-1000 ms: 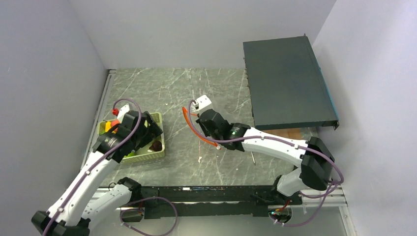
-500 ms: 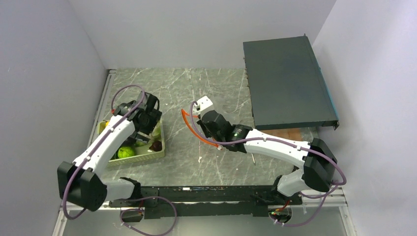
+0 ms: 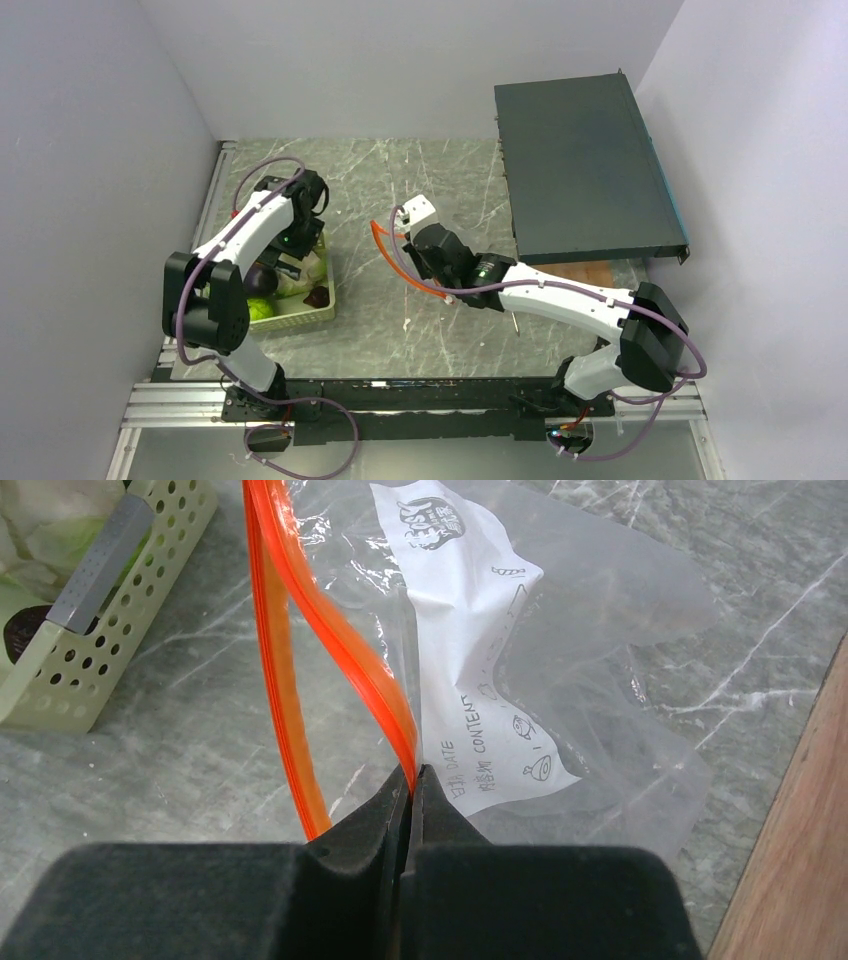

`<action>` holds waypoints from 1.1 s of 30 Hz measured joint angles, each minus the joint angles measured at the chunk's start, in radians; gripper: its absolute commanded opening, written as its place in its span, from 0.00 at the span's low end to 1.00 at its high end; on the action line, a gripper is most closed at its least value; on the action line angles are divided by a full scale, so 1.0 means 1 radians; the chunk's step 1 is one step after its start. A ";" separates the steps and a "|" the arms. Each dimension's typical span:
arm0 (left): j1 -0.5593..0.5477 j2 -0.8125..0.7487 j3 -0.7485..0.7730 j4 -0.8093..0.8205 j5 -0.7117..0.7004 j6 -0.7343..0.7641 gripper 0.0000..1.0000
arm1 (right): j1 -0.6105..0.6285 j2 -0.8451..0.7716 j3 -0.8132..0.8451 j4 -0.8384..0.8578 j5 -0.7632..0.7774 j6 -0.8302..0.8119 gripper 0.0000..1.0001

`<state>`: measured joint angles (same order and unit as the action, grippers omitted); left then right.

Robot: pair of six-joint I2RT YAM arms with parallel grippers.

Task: Place the food in the zip-top bag and seal the zipper
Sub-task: Pick up the fake vegetable from the bin.

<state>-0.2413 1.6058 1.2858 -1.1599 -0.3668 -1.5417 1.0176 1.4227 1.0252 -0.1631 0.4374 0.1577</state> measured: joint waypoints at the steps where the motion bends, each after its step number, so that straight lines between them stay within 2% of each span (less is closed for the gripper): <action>1: 0.001 0.014 0.001 -0.006 -0.002 0.000 1.00 | -0.002 0.000 0.000 0.000 0.000 -0.001 0.00; 22: 0.000 0.101 -0.023 -0.003 -0.062 0.002 0.99 | -0.003 0.000 0.000 0.000 -0.002 0.000 0.00; 26: 0.001 0.105 -0.060 -0.008 -0.061 0.003 0.86 | -0.003 0.000 0.000 0.000 -0.002 0.000 0.00; 33: 0.000 0.096 -0.064 -0.001 -0.063 0.011 0.53 | -0.003 0.000 0.000 0.000 -0.002 0.000 0.00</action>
<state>-0.2417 1.7016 1.2221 -1.1610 -0.4297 -1.5311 1.0142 1.4231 1.0252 -0.1635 0.4355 0.1574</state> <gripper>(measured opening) 0.686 0.009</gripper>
